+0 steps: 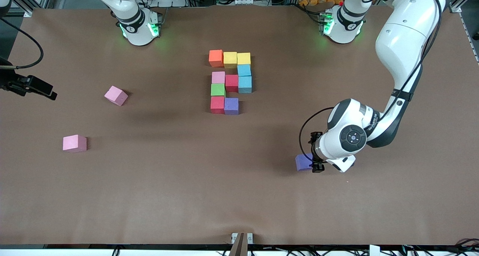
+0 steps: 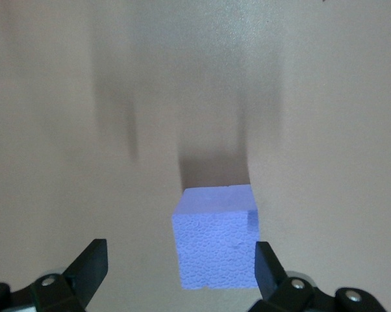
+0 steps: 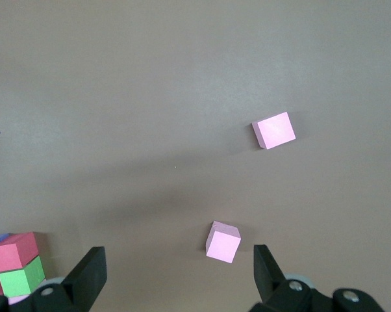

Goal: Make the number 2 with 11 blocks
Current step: 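Lower the left gripper and grasp the second purple block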

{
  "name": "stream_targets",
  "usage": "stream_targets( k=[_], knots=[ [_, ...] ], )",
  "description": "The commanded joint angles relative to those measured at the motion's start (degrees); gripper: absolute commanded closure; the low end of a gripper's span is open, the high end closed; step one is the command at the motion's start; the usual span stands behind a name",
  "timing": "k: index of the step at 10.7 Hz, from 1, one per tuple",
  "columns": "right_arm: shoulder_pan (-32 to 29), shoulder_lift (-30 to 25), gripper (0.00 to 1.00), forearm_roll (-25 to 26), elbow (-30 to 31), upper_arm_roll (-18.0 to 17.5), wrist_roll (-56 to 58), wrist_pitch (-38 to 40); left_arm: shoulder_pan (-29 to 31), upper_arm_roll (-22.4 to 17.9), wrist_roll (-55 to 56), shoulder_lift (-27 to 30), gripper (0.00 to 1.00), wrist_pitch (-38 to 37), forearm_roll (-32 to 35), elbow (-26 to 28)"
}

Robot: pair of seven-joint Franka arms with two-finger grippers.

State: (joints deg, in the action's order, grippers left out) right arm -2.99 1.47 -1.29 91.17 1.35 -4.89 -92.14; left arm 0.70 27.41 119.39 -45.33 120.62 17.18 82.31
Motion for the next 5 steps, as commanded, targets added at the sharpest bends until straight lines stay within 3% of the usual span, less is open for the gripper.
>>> stream_targets(
  k=[1, 5],
  knots=[
    [0.2, 0.5, 0.00, 0.4, -0.7, 0.2, -0.4, 0.3, -2.3, -2.5, 2.9, -0.1, 0.00, 1.8, 1.0, -0.2],
    [0.2, 0.4, 0.00, 0.7, -0.7, 0.3, -0.4, 0.2, -4.0, -5.0, 4.4, -0.8, 0.00, 4.4, 1.1, -0.2]
  ],
)
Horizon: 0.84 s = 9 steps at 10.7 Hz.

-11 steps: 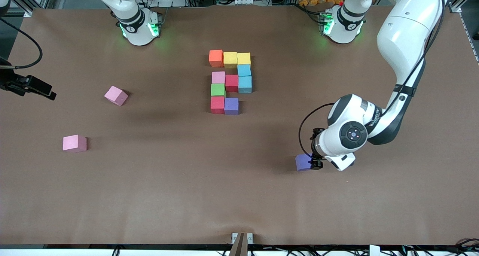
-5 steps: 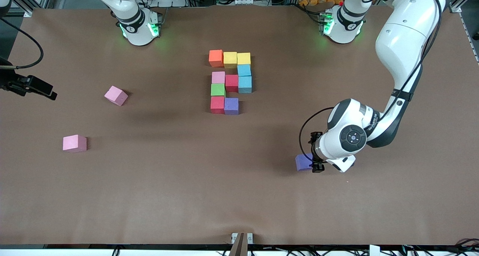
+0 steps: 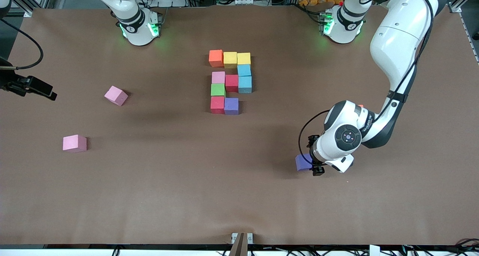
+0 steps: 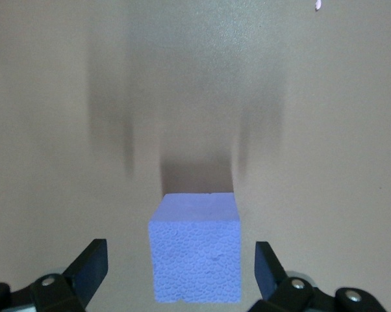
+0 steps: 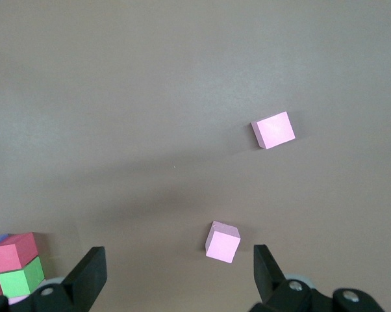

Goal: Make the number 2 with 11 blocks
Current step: 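Lower the left gripper and grasp the second purple block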

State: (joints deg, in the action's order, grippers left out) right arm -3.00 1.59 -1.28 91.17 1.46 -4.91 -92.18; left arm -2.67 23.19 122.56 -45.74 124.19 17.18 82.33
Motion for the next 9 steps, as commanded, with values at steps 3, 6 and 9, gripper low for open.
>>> stream_targets(
  k=[3, 6, 9],
  knots=[
    [0.4, 0.3, 0.00, 0.7, -0.8, 0.1, -0.4, 0.2, -0.7, -0.8, 0.3, -1.9, 0.00, 1.3, 1.1, -0.5],
    [0.2, 0.3, 0.00, 0.7, -0.8, 0.2, -0.4, 0.2, -1.4, -1.2, 0.0, -2.4, 0.00, 1.7, 1.1, -0.6],
    [0.5, 0.3, 0.00, 0.7, -1.1, 0.1, -0.4, 0.2, -2.0, -1.7, 0.0, -3.0, 0.00, 2.2, 1.1, -0.7]
  ],
)
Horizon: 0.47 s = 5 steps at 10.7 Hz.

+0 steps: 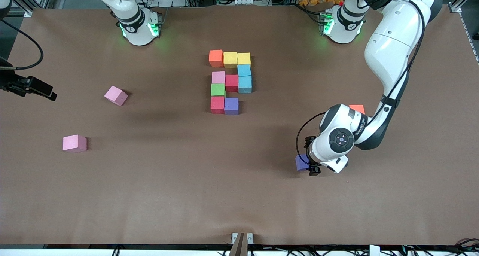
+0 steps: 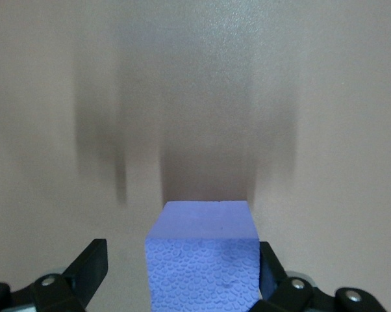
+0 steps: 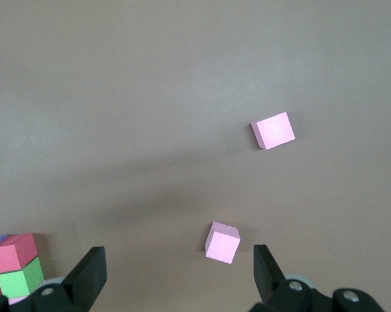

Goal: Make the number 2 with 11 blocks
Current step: 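Lower the left gripper and grasp the second purple block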

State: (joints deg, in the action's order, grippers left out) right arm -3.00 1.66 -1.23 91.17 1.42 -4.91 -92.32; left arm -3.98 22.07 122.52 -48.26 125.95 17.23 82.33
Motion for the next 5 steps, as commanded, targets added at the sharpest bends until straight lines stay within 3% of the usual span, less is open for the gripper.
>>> stream_targets(
  k=[1, 5],
  knots=[
    [0.4, 0.3, 0.00, 0.7, -1.2, 0.2, -0.4, 0.3, -0.9, -0.6, 0.3, -0.6, 0.00, 0.6, 1.1, -0.7],
    [0.4, 0.3, 0.00, 0.7, -1.1, 0.2, -0.4, -0.9, -1.9, -2.3, 0.6, -1.0, 0.00, 1.4, 1.1, -0.6]
  ],
)
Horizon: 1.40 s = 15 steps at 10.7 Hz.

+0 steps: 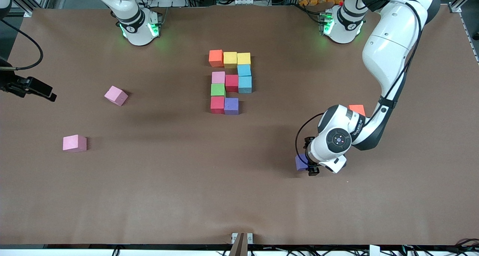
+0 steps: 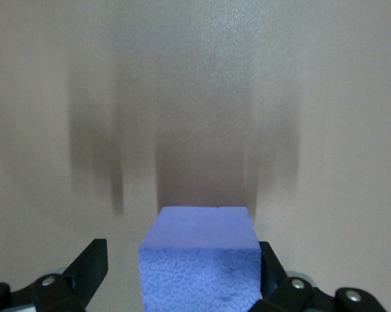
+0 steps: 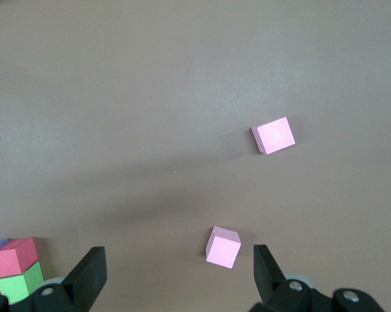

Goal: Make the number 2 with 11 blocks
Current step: 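Lower the left gripper and grasp the second purple block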

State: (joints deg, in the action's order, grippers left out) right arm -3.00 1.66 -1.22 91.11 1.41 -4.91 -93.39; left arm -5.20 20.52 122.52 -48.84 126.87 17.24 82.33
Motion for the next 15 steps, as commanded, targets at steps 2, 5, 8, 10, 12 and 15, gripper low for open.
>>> stream_targets(
  k=[2, 5, 8, 10, 12, 15],
  knots=[
    [0.4, 0.3, 0.00, 0.8, -1.0, 0.3, -0.3, 0.1, -0.7, -0.8, 0.3, -0.5, 0.00, 0.5, 1.1, -0.6],
    [0.4, 0.3, 0.00, 0.7, -0.8, 0.2, -0.4, 0.1, -0.7, -0.8, -0.1, -0.7, 0.10, 0.7, 1.1, -0.6],
    [0.6, 0.3, 0.00, 0.7, -0.9, 0.2, -0.4, 0.1, -1.1, -0.8, -1.1, -0.8, 0.78, 0.7, 1.1, -0.6],
    [0.6, 0.3, 0.00, 0.6, -0.8, 0.2, -0.4, 0.1, -1.3, -0.8, -1.7, -0.7, 1.00, 0.7, 1.1, -0.6],
    [0.6, 0.3, 0.00, 0.6, -0.8, 0.1, -0.4, 0.2, -1.3, -0.8, -2.5, -0.5, 1.00, 0.7, 1.1, -0.6],
    [0.6, 0.3, 0.00, 0.6, -0.8, 0.1, -0.4, 0.1, -1.2, -0.1, -2.8, 0.7, 1.00, 0.7, 1.4, -0.4]
  ],
)
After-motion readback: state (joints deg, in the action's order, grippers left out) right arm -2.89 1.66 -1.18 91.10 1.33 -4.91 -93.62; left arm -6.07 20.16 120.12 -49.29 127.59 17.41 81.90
